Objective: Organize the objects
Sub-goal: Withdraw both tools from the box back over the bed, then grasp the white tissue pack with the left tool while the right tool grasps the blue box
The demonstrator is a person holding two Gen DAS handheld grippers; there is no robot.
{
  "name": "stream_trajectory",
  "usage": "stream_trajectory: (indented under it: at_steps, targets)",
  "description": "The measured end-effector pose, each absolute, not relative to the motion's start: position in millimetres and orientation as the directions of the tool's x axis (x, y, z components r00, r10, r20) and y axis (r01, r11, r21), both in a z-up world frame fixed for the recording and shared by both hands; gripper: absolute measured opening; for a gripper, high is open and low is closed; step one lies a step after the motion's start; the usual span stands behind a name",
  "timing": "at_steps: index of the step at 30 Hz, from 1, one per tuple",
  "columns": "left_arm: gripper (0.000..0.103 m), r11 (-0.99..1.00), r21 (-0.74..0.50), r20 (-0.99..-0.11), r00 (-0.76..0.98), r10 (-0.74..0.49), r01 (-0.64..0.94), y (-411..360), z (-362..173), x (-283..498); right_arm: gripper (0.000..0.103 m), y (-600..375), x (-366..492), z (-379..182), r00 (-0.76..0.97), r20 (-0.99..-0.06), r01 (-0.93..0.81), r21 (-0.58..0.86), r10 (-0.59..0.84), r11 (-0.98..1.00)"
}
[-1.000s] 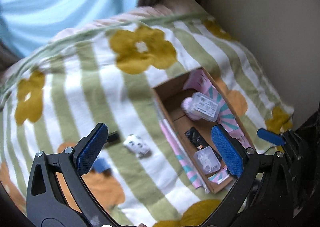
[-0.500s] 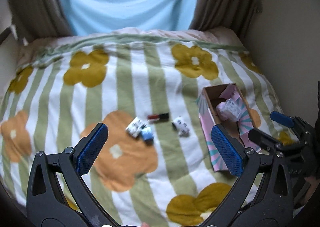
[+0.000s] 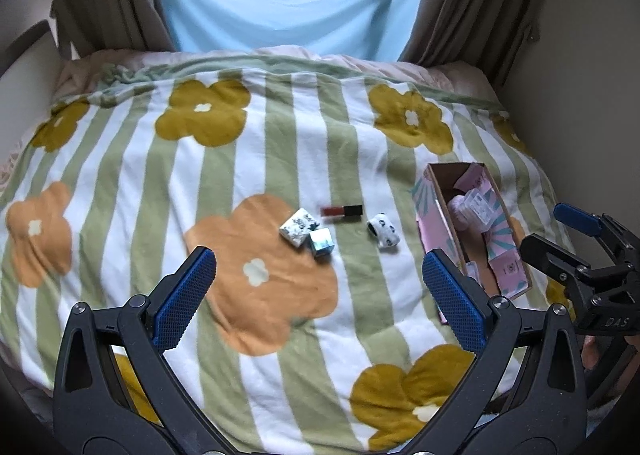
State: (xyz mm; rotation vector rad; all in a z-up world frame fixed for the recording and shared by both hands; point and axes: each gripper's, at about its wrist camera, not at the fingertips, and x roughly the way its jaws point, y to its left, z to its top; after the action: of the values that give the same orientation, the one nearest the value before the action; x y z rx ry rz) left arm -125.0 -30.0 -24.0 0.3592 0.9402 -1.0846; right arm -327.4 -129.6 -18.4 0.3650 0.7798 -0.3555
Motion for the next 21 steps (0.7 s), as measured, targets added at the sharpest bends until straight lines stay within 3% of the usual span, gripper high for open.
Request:
stream_trajectory:
  at_steps: [11, 21]
  targets:
    - [0.103, 0.358, -0.099, -0.815, 0.13, -0.564, 0.929, -38.7, -49.3, -89.9, 0.103, -121.8, -290.6, -34.7, 0.645, -0.749, 0.431, 0.19, -0.154, 0.882]
    - [0.103, 0.174, -0.069, -0.868, 0.027, -0.496, 0.982, -98.5, -142.3, -53.4, 0.101, -119.2, -232.8, -112.6, 0.593, -0.786, 0.468, 0.156, -0.178, 0.87]
